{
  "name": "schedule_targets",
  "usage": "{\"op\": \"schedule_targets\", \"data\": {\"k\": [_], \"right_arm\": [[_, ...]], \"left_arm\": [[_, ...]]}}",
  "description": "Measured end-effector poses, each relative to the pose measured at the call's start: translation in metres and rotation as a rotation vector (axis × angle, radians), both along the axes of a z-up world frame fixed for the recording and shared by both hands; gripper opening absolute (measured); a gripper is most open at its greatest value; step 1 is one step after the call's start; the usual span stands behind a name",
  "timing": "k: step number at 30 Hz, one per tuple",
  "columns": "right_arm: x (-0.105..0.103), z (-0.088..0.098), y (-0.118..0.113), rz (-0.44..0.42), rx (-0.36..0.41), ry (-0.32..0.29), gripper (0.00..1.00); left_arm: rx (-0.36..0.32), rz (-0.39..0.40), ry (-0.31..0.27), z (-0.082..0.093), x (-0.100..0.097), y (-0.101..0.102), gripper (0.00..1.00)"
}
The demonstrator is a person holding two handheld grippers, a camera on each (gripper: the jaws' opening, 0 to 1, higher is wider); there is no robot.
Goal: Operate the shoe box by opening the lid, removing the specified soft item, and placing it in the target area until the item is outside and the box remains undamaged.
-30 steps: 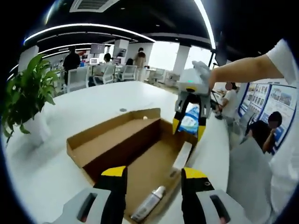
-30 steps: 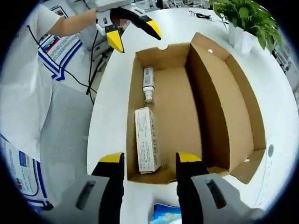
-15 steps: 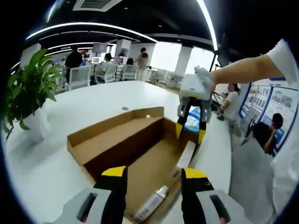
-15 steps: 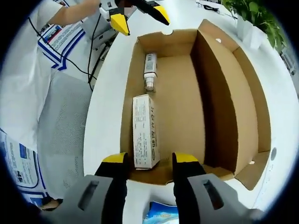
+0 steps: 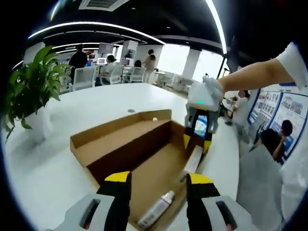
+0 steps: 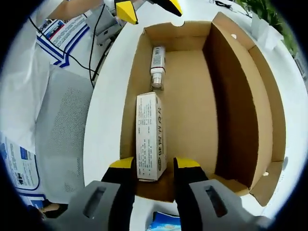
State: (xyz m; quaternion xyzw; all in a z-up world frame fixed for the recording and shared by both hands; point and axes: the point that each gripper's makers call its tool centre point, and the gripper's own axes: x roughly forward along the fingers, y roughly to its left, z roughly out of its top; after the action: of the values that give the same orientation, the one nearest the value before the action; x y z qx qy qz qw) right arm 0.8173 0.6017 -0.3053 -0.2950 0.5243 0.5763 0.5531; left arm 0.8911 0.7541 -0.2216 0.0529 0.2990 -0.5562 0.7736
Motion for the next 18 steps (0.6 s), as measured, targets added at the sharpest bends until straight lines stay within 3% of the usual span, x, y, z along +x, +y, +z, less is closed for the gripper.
{"op": "schedule_targets", "data": {"k": [18], "right_arm": [[-0.001, -0.018, -0.001, 0.003, -0.032, -0.02, 0.22]], "left_arm": [[0.007, 0.005, 0.005, -0.005, 0.002, -0.001, 0.46]]}}
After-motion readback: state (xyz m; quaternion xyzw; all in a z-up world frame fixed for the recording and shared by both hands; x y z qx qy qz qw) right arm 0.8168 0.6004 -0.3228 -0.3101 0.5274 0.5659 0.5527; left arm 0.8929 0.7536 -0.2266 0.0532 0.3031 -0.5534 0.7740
